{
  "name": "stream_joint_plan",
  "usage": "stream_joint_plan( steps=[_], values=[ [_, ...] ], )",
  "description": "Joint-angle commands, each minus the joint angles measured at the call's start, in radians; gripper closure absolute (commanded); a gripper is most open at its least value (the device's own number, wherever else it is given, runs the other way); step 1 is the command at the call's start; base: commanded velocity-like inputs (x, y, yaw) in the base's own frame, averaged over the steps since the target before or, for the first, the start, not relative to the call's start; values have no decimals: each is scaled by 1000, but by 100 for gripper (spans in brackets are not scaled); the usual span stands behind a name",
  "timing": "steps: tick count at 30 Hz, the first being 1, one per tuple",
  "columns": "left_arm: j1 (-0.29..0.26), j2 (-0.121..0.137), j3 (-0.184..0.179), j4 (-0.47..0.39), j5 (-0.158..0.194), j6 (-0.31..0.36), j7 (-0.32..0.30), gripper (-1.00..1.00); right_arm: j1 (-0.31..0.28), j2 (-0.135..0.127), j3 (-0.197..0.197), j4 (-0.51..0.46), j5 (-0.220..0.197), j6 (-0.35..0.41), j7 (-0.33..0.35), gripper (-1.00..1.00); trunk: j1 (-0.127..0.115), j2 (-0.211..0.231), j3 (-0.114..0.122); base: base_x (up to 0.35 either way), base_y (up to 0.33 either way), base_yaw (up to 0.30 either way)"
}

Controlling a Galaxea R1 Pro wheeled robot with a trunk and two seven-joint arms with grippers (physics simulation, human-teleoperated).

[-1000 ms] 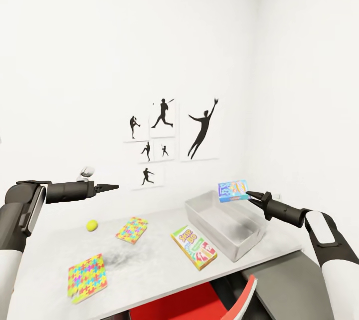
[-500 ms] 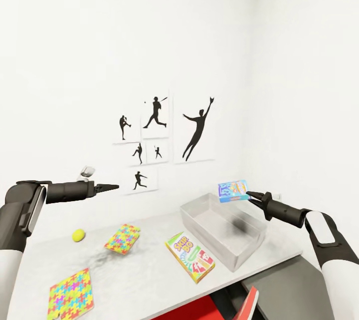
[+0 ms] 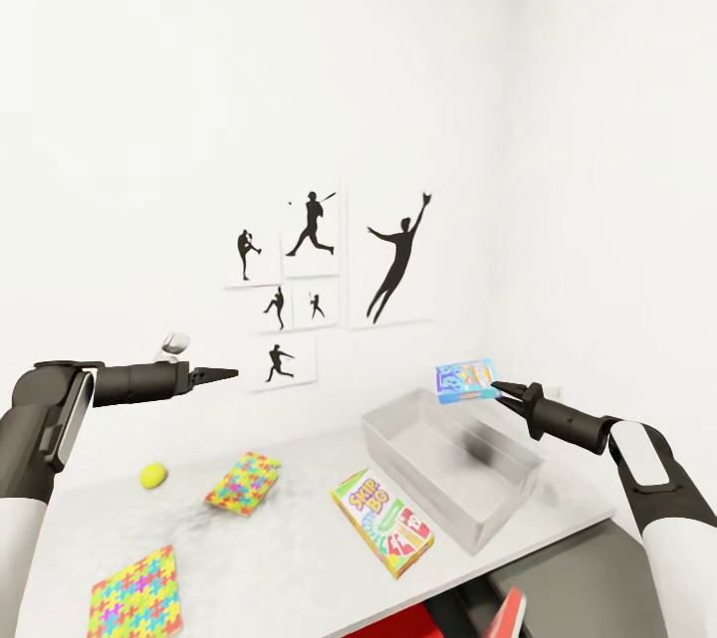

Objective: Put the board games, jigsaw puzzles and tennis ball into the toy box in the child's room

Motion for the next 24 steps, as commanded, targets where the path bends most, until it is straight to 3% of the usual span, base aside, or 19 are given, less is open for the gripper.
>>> stream_joint_plan(
  steps=[1,7,24],
  values=[
    [-1,0,1,0,-2,10,-5,-100,-1,0,-3,0,9,4,10,100,1,-1,-1,227,40,62],
    [-1,1,1,0,-2,10,-5,-100,-1,0,-3,0,9,4,10,100,1,-1,-6,162,13,73],
    [-1,0,0,0,-3,10,-5,-100,-1,0,-3,0,9,4,10,100,1,-1,-32,15,0,68]
  ],
)
